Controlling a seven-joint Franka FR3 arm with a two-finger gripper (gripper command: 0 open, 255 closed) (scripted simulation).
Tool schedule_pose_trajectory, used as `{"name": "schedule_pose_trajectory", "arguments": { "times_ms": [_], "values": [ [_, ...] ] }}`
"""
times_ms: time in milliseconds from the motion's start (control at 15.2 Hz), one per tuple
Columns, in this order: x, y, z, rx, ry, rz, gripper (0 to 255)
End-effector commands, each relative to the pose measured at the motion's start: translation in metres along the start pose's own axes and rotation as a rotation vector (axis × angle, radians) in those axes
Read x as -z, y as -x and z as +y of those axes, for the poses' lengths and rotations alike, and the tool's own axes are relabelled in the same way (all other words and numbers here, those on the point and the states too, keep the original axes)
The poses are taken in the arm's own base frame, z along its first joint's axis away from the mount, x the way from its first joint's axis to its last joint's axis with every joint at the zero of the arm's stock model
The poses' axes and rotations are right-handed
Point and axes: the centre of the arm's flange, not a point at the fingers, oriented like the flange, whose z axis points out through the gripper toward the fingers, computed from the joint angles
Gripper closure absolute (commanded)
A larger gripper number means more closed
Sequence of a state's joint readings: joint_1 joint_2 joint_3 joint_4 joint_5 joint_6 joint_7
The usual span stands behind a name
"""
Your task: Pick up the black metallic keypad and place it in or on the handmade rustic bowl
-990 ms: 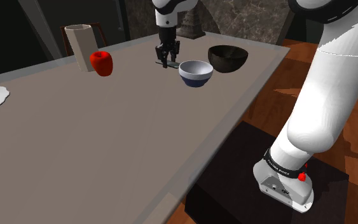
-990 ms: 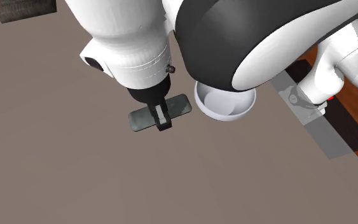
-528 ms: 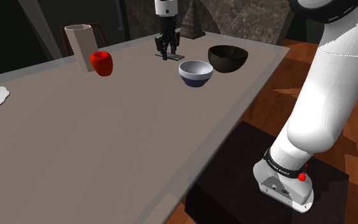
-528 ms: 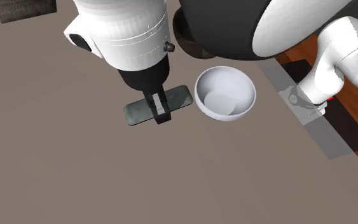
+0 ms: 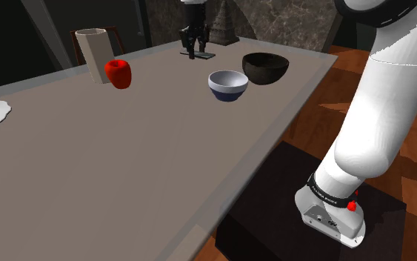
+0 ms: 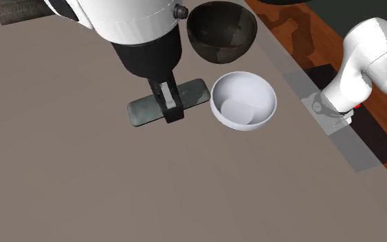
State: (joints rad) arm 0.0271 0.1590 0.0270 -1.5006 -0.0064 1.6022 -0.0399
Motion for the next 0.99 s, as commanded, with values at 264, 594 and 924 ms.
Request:
{"name": "schedule_pose_trajectory", "arguments": {
  "times_ms": [264,594,924],
  "values": [
    [0.031,0.002,0.0,0.0,0.0,0.0,255],
    [0.055,0.003,0.0,0.0,0.0,0.0,255],
    [0.053,0.05,0.046,0.0,0.0,0.0,255]
  ]
}}
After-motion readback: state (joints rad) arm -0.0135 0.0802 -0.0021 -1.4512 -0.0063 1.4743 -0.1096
